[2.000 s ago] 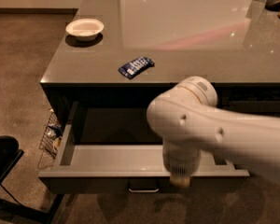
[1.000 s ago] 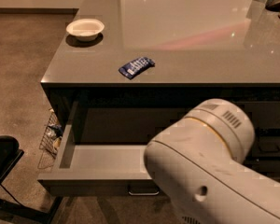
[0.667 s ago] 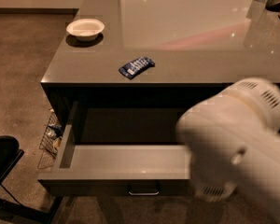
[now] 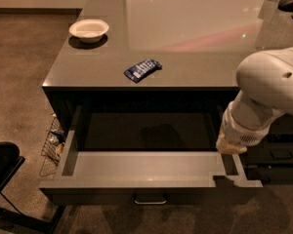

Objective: Open top drawer

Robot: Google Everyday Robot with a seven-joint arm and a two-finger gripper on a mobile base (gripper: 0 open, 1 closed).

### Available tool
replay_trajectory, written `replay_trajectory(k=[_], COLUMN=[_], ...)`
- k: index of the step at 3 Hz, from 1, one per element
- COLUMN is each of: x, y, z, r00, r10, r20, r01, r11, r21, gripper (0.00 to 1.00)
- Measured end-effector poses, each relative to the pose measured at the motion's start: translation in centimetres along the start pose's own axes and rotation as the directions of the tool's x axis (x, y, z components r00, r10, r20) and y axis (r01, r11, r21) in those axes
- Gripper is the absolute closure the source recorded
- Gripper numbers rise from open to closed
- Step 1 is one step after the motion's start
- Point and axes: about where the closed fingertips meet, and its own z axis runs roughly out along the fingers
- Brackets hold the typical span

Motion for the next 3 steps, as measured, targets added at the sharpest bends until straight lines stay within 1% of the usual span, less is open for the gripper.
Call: replay_trajectory(k=[1, 2, 3], x=[1.9, 2.5, 2.3], y=[-3.5, -5.8, -6.0], z=[4.6, 10.1, 15.6], r00=[0.997, 0.988, 0.986], r10=[-0.004, 0.002, 0.009], r20=[0.078, 0.151, 0.168], r01=[0.008, 0.015, 0.024], r11=[0.9988, 0.9933, 0.9814], r21=[-0.049, -0.115, -0.191], gripper=[1.0, 1.0, 1.0])
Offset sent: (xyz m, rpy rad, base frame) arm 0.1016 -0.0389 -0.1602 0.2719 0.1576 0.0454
